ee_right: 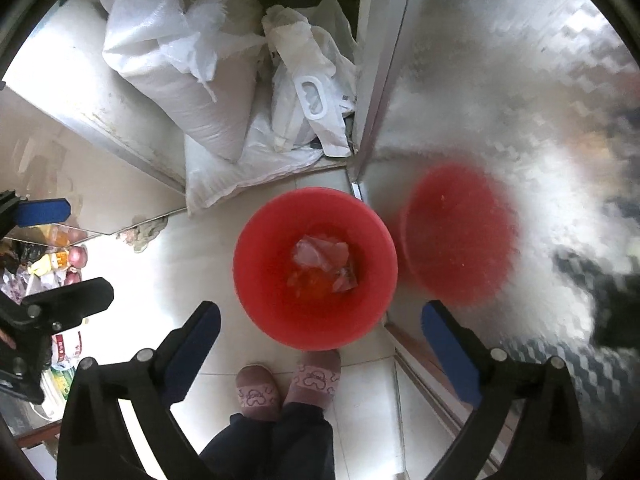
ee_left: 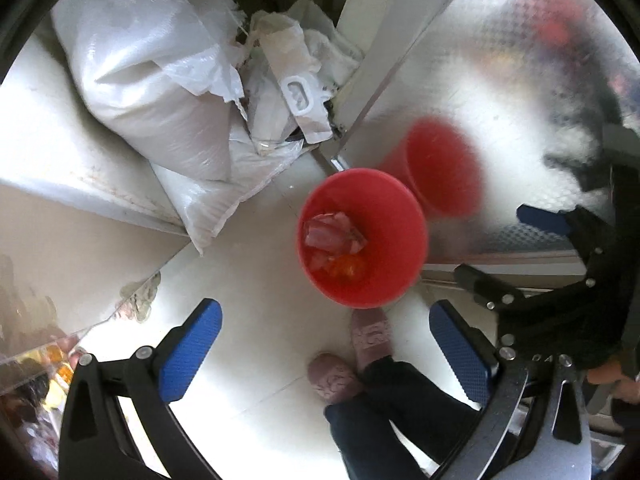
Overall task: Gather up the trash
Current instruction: 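Raise both tools from the bin back toward the counter items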
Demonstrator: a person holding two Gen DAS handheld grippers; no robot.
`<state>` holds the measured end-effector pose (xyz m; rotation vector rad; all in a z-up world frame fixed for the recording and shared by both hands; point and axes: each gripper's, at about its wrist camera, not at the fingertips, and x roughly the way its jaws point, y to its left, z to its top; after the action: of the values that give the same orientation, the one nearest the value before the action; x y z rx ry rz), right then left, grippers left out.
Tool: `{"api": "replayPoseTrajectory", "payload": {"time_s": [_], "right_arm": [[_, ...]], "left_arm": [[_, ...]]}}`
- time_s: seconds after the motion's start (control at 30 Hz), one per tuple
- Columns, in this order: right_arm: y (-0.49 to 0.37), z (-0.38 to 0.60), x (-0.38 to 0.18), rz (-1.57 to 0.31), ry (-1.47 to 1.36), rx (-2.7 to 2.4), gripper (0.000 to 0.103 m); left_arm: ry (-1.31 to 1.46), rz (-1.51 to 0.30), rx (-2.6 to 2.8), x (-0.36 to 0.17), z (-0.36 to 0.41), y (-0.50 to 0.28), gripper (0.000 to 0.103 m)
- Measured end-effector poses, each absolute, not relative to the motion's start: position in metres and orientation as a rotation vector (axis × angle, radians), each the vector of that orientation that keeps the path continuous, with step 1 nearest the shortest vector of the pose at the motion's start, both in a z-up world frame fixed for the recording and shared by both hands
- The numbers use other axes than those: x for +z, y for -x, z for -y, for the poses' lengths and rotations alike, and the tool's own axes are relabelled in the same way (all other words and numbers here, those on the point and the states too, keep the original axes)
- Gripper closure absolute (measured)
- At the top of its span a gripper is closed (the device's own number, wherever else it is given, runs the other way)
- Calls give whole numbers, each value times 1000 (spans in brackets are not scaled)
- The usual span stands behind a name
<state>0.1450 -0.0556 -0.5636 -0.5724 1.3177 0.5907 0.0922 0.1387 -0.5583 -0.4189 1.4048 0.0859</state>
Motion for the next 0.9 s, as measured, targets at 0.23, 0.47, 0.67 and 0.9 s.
{"api": "replayPoseTrajectory", "payload": {"time_s": [0.23,0.47,0.67,0.9], "right_arm": [[-113,53,-496,-1305,543,657,2],[-72,53,-371,-1236,525,688,2],[-52,54,-277,-1171,508,706,1],[-26,62,-198,-1012,533,746,1]], "left_arm": [[404,-1367,149,-466,-138,-55,0],[357,-1327,217,-347,-134,-17,0],[328,-1258,244,-259,-130,6,0],[362,-1155,222,-191,-121,20,0]]}}
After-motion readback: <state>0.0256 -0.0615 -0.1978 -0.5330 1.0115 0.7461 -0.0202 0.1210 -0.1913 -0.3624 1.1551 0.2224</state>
